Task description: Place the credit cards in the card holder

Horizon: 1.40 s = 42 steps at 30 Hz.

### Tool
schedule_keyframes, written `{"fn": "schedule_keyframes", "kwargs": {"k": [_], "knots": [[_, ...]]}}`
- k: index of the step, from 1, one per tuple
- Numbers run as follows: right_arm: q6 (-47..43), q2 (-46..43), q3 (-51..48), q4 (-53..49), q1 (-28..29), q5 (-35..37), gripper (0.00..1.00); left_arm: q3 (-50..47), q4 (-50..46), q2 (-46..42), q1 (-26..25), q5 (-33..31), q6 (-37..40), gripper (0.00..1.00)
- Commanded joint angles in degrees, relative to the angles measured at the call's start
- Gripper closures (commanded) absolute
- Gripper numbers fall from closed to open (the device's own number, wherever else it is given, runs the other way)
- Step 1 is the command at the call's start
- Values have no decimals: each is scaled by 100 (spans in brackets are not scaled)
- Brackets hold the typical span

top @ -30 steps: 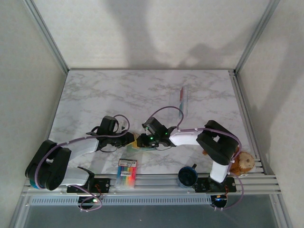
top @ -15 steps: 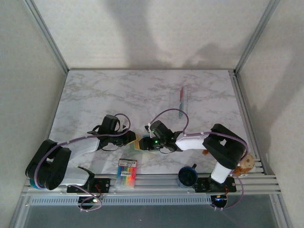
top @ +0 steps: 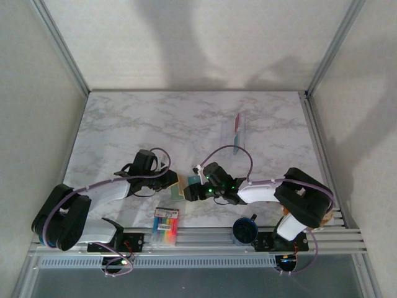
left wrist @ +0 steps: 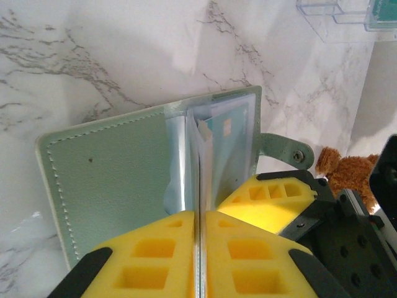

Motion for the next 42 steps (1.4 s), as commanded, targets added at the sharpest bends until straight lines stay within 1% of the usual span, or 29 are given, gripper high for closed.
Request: {"fn": "schedule_keyframes", "kwargs": {"k": [1,4,7,11,16,22,24,28,29,33,35,38,42], "knots": [[-371,-150,-34,207,101,202,30,224,66,117,-99,-99,-62,89],[-469,-159,123,57,147,196,21,238,47,141,-171,-154,-84,88],[-561,-121,274,-134,201,371,18,280,38,199,-212,-151,-90,88],[-578,45,435,-326,213,518,18,299,16,234,-251,-189,-86,87],[-515,135,435,-314,212,566,23,370,-71,259,-282,-179,-24,85],[-452,165,452,-479,207,755,23,388,-41,322,-289,-145,-29,84],[-479,192,502,-568,215,750,27,371,-15,320,-287,-162,-28,84],[-410,175,452,-503,209,768,42,405,-42,369,-287,-115,3,83],[-397,161,450,-506,212,784,41,405,-74,351,-292,-138,27,82],[-367,84,442,-596,211,900,43,404,-86,329,-289,-156,31,79],[-365,28,440,-652,214,966,45,433,-130,327,-287,-167,67,77],[-390,-51,438,-793,210,1106,49,493,-194,370,-288,-198,148,70],[-374,-139,404,-904,215,1256,52,596,-217,513,-287,-157,218,68]]}}
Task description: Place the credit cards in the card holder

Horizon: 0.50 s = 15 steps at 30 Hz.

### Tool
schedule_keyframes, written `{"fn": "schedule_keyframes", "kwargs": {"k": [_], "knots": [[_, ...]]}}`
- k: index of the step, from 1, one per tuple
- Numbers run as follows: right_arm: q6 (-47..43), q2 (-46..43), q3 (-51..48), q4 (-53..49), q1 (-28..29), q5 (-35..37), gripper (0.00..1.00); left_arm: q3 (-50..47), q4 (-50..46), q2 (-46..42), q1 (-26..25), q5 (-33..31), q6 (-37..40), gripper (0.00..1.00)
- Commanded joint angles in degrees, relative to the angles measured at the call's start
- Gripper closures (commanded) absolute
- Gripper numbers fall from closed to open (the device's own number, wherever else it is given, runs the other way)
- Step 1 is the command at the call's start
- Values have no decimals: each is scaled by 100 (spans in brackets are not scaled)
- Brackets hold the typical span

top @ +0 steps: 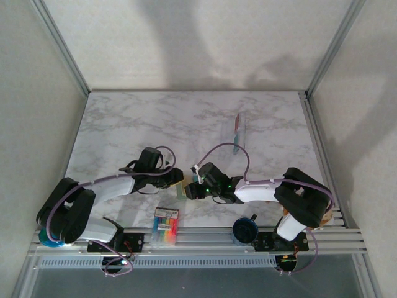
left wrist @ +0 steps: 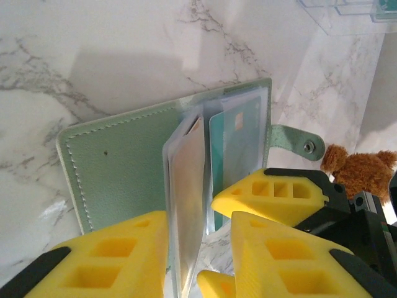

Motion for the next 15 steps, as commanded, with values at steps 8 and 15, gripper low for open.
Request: {"fn": "schedule_keyframes", "kwargs": {"k": [8,15], "knots": [[-229,-264,128,-95,134,74,22,219,47,173,-51,122,81,75],[-258,41,498,-517,289,669,20,176,156,106,-47,236,16,80]]}}
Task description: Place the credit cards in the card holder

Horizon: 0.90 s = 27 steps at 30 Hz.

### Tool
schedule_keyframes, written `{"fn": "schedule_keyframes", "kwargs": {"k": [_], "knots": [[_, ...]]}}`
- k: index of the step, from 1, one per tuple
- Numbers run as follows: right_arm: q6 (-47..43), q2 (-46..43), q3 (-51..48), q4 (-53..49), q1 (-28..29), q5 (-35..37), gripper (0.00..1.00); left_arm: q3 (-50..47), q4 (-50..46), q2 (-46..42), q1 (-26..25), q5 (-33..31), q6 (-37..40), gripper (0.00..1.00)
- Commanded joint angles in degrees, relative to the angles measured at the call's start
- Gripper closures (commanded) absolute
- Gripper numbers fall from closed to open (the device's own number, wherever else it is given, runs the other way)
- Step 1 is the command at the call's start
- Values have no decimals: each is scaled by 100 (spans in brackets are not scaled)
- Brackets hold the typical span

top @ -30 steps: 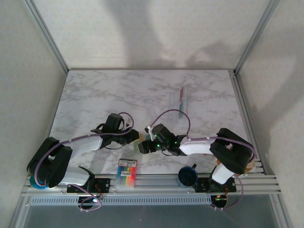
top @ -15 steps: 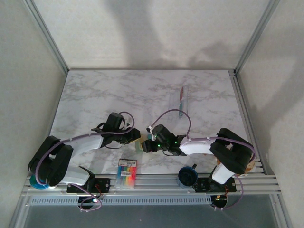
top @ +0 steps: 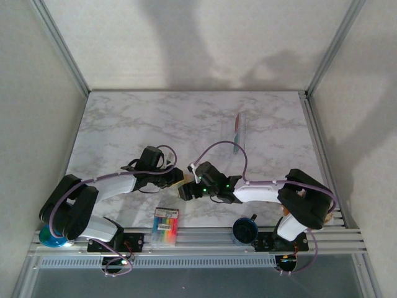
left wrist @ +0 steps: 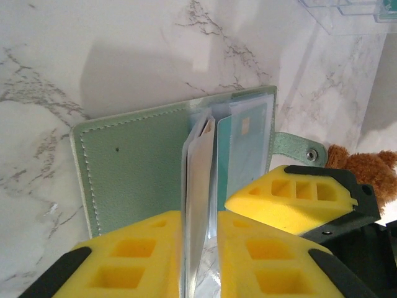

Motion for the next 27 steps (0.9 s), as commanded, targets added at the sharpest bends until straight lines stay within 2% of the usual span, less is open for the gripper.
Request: {"fn": "schedule_keyframes", "kwargs": {"k": [1,15,18,22,24,27], "knots": [[-71,145,206,-313,88,500,20,88,143,-64,-46,177,-21,80],[120,98,114,-603,92,949,45,60,227,-48,-46,258,-59,82],[148,52,95,-639,93,985,44,67,236,-23,-46,247,-51,81],[55,67,187,-732,149,964,25,68,113,22,-41,63,23,82],[39,146,276,-738,191,923,24,107,-66,46,24,-113,156,80],[146,300,415,-696,207,738,27,91,-168,90,200,-170,282,80]]}}
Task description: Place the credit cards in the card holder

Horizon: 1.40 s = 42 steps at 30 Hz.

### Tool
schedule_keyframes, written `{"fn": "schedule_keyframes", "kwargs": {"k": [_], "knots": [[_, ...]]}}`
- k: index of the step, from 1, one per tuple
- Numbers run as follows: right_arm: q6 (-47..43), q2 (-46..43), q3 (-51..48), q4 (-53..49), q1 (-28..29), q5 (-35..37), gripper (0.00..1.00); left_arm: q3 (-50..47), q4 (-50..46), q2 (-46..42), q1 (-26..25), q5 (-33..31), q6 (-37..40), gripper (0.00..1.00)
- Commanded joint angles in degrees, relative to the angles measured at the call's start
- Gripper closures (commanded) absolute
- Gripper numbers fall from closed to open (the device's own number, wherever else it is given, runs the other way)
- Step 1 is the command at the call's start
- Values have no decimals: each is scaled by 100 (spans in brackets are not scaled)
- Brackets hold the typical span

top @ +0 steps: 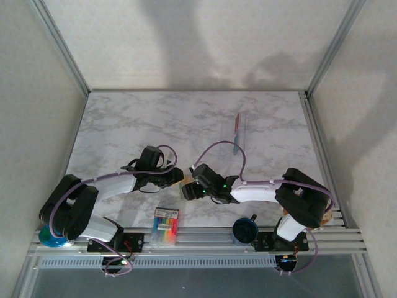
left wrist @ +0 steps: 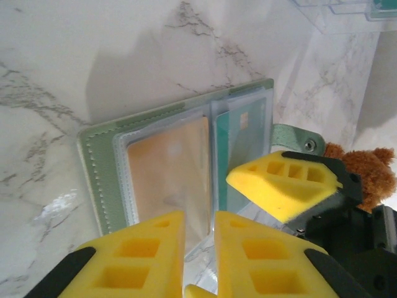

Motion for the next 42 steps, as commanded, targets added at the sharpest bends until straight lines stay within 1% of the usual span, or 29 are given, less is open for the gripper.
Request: {"fn": "schedule_keyframes", "kwargs": {"k": [1,4,6,10,14,19,28,35,40,42], "knots": [[107,183,266,-74,89,-53,29,79,-181,99,164,-196,234,79],[175,184,268,-135,90,-23,41,34,-115,208,188,-126,262,77],[205,159,216,-130,86,-29,46,-71,61,296,182,-45,196,75],[296,213,127,-121,83,28,47,-219,386,452,164,123,101,72],[405,277,84,-112,88,69,44,-242,464,528,132,182,125,68],[545,248,62,-220,67,79,37,-267,491,546,128,225,128,68],[809,-58,65,-514,-57,-161,37,-284,597,539,88,340,60,68],[1133,-224,13,-577,-352,-704,43,-273,538,464,84,344,55,70],[1330,-222,-35,-517,-593,-1346,47,-254,377,213,83,375,108,74],[1354,-190,-17,-592,-636,-1480,49,-274,341,108,84,388,109,75]]}}
